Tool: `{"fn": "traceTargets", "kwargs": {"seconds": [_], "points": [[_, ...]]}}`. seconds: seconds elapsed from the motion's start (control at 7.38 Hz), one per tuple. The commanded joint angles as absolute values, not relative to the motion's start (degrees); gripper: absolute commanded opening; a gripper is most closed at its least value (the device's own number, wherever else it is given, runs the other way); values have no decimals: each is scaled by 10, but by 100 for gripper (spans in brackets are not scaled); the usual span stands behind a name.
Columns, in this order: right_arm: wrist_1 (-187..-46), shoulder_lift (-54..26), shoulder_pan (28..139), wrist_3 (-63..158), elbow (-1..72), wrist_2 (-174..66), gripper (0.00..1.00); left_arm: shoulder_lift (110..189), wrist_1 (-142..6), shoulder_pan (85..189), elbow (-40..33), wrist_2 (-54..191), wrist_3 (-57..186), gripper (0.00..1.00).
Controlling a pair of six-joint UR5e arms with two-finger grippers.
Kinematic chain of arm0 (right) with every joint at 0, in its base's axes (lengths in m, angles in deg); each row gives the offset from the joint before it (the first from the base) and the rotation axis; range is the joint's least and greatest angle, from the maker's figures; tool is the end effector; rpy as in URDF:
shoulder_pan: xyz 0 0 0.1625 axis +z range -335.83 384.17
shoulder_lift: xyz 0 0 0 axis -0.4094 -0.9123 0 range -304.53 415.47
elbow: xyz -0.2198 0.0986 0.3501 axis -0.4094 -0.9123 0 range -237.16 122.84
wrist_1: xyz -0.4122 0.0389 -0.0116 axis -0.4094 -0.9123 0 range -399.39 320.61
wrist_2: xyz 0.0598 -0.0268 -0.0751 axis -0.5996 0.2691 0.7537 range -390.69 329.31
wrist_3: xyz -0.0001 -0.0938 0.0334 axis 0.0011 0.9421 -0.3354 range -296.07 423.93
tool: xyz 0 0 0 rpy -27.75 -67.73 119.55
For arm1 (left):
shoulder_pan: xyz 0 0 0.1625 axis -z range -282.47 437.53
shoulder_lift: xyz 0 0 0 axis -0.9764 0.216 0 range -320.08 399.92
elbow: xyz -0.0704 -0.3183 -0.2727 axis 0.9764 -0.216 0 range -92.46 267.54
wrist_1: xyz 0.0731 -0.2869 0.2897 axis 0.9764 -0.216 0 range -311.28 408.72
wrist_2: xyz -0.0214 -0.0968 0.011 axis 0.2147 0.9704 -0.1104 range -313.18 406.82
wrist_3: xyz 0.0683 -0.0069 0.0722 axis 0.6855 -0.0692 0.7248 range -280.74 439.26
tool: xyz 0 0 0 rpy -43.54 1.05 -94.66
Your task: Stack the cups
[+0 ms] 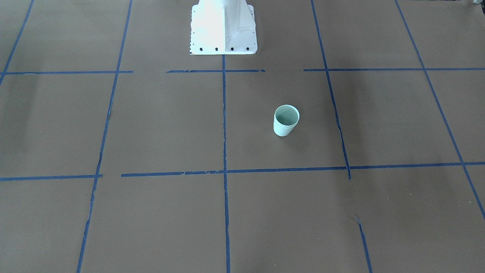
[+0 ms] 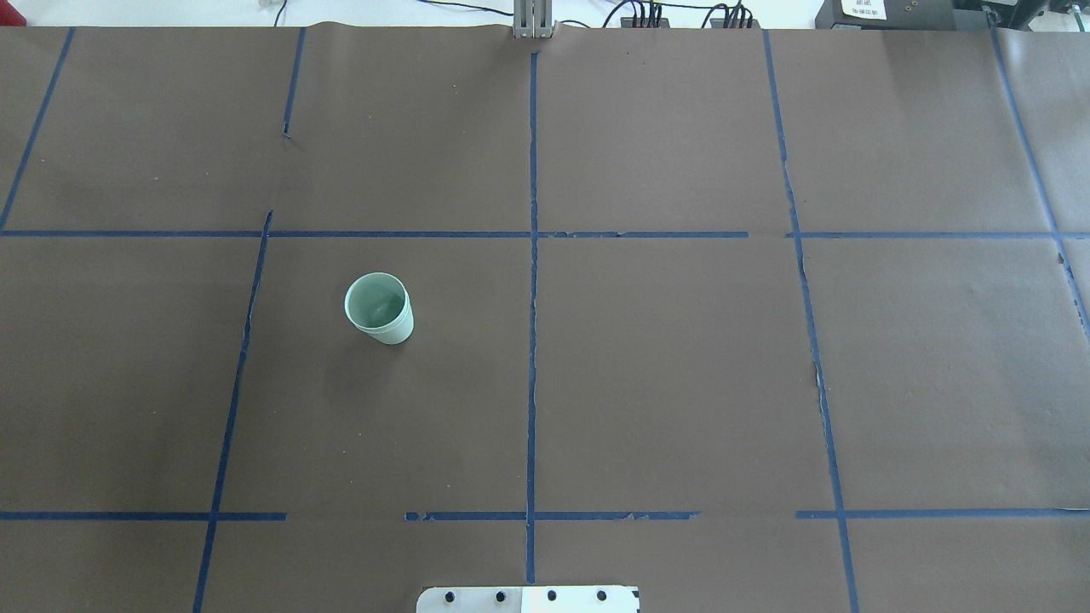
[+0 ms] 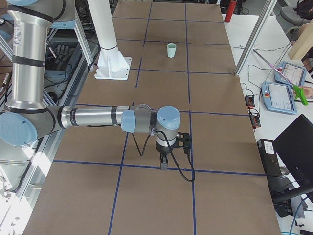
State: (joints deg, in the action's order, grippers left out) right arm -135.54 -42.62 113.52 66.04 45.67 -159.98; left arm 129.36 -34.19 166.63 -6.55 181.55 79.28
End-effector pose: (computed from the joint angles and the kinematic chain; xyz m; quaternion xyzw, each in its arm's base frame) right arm 0.0654 -0.4296 0.6303 -0.0072 -0.3363 -0.0185 0.9415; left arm -0.0557 -0.4834 0.6402 -0.0316 0.3801 -0.0044 0.9244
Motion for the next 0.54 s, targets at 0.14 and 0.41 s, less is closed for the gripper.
{"fn": "traceTargets", "kwargs": {"seconds": [0.14, 0.41], "points": [[-1355, -426, 1136, 660, 457, -1600, 100, 1297, -342, 1667, -61, 1814, 846, 100], [-1355, -426, 1135, 660, 457, -1600, 100, 1293, -342, 1668, -63, 1814, 850, 100]]}}
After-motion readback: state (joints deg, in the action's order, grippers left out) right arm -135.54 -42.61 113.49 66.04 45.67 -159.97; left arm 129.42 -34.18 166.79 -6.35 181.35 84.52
